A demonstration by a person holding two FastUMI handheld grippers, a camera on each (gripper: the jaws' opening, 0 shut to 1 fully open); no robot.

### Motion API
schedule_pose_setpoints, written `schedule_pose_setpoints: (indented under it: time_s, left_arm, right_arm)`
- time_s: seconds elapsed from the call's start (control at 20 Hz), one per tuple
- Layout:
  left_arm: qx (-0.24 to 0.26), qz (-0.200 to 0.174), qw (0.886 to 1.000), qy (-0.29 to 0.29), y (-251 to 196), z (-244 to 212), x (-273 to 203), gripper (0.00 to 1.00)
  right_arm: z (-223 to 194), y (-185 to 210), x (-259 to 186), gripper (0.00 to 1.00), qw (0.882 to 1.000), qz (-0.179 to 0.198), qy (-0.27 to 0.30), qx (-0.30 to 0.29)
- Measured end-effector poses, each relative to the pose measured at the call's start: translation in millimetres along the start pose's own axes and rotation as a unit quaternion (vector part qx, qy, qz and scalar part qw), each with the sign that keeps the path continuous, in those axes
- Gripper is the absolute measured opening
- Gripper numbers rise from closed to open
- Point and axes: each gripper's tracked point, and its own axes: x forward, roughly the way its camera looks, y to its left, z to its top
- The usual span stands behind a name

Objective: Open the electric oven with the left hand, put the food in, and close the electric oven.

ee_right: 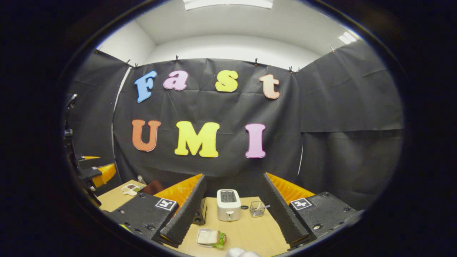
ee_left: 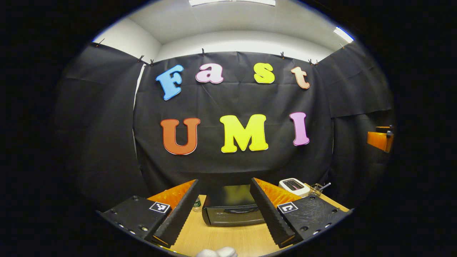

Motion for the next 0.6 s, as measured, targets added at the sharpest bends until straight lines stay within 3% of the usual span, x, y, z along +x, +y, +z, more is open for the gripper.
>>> schedule_pose_setpoints:
  time_s: [0.05,0.6]
  left_arm:
    - [-0.009,-0.007,1.000,0.002,-7,-9,7,0.93]
    - [-0.021,-0.022,0.995,0.093,-40,-136,123,0.94]
  right_arm:
    - [0,-4,-1,1.00,1.000,-0.005,-0.002,-0.005]
    - [-17,-60,-30,1.00,0.994,-0.088,0.038,-0.046]
